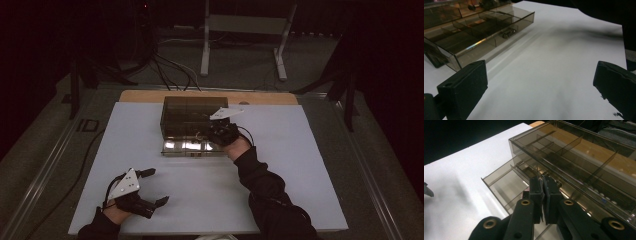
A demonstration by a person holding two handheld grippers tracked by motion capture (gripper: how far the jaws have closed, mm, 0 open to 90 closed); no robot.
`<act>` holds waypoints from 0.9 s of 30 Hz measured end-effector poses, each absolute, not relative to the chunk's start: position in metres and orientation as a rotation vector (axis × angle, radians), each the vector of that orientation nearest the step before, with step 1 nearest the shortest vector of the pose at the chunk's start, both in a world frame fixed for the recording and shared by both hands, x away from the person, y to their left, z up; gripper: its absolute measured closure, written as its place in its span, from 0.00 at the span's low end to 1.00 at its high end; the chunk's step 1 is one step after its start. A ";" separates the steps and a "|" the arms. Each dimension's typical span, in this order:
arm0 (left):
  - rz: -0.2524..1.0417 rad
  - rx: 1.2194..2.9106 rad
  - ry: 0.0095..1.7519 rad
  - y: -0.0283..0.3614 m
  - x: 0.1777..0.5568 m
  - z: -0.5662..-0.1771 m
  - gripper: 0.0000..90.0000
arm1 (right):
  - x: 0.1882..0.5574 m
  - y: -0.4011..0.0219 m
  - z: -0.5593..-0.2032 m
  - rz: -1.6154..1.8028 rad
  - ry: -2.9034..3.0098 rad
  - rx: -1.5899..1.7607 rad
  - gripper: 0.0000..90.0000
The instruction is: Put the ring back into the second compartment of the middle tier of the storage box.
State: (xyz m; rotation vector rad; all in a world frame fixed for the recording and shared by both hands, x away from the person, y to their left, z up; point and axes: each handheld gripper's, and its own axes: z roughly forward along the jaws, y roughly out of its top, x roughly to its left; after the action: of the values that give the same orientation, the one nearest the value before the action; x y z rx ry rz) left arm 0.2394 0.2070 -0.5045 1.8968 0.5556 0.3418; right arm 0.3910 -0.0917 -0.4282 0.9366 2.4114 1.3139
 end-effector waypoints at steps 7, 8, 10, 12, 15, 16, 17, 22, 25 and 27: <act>0.341 1.905 0.554 0.207 0.239 -0.505 0.01 | 0.394 -0.083 -0.428 1.316 2.414 0.929 0.96; 0.341 1.908 0.556 0.207 0.239 -0.505 0.01 | 0.395 -0.082 -0.428 1.315 2.413 0.927 0.96; 0.341 1.901 0.557 0.208 0.240 -0.505 0.01 | 0.396 -0.080 -0.429 1.317 2.415 0.929 0.95; 0.343 1.898 0.555 0.208 0.239 -0.504 0.01 | 0.398 -0.079 -0.430 1.341 2.419 0.928 0.76; 0.338 1.906 0.559 0.208 0.240 -0.505 0.01 | 0.396 -0.079 -0.430 1.333 2.403 0.910 0.58; 0.337 1.902 0.559 0.208 0.240 -0.505 0.01 | 0.396 -0.079 -0.429 1.337 2.408 0.903 0.53; 0.343 1.899 0.556 0.207 0.240 -0.505 0.01 | 0.395 -0.080 -0.429 1.341 2.410 0.899 0.50; 0.342 1.901 0.561 0.207 0.240 -0.505 0.01 | 0.391 -0.082 -0.426 1.365 2.431 0.893 0.38; 0.343 1.901 0.561 0.206 0.241 -0.504 0.01 | 0.388 -0.083 -0.424 1.396 2.447 0.866 0.27; 0.342 1.907 0.562 0.205 0.241 -0.504 0.01 | 0.387 -0.085 -0.422 1.412 2.473 0.849 0.16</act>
State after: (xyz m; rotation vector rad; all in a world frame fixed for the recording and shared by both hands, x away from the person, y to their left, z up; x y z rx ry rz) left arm 0.2414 0.2048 -0.5043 1.9067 0.5616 0.3416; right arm 0.3869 -0.0849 -0.4223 0.8493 2.4726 1.4120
